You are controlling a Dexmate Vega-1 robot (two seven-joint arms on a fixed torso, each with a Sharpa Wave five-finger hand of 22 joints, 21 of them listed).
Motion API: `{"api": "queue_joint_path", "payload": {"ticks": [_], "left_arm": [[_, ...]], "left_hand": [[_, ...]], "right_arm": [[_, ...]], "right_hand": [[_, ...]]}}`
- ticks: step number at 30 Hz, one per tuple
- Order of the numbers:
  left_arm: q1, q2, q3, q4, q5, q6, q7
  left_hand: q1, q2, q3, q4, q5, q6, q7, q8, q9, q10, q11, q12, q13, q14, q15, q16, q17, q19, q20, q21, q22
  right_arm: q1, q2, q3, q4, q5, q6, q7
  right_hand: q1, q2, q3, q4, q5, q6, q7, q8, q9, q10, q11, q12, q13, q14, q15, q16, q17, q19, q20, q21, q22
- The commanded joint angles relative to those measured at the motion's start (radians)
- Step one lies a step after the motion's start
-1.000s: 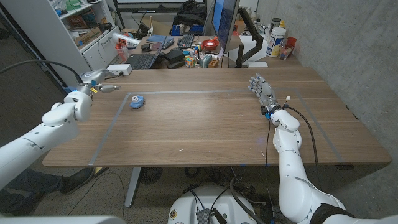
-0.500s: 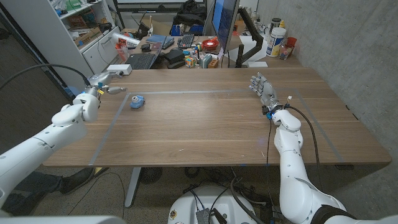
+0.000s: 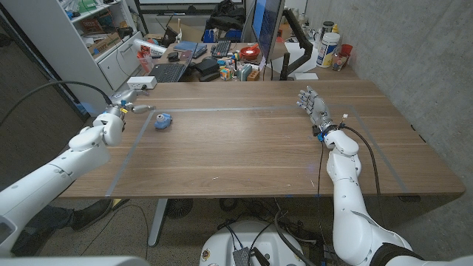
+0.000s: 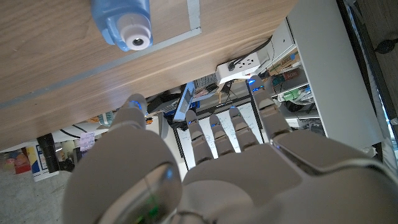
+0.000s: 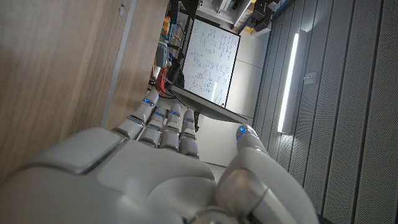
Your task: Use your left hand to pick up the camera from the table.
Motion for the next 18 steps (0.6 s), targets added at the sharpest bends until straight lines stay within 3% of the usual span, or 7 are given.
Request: {"api": "queue_joint_path", "payload": {"ticks": [1,18], "left_arm": [[-0.023,-0.02,0.025,0.023,-0.02,-0.012,-0.007],[-0.077,-0.056,0.076,0.067,-0.016,-0.033,-0.015]], "left_hand": [[0.011,0.006,-0.003,0.001,0.003,0.004,-0.005,-0.005,0.001,0.01,0.0,0.006,0.003,0.006,0.002,0.006,0.002,0.001,-0.001,-0.004,0.001],[0.013,0.008,-0.006,0.002,0.003,0.009,-0.007,-0.007,0.001,0.014,0.001,0.007,0.002,0.012,-0.001,0.007,0.002,0.003,0.0,-0.007,0.001]], "right_arm": [[-0.002,0.002,0.001,-0.001,0.001,0.005,-0.002],[-0.006,0.0,0.004,-0.008,0.009,0.009,0.001]], "right_hand": [[0.007,0.01,0.001,-0.005,0.006,0.004,-0.002,0.001,0.005,0.007,0.001,0.0,0.003,0.007,-0.004,-0.003,0.002,0.007,-0.001,-0.002,0.006],[0.006,0.011,0.0,-0.006,0.006,0.004,-0.002,0.001,0.005,0.009,0.001,0.001,0.003,0.008,-0.003,-0.003,0.002,0.01,-0.001,-0.008,0.006]]}}
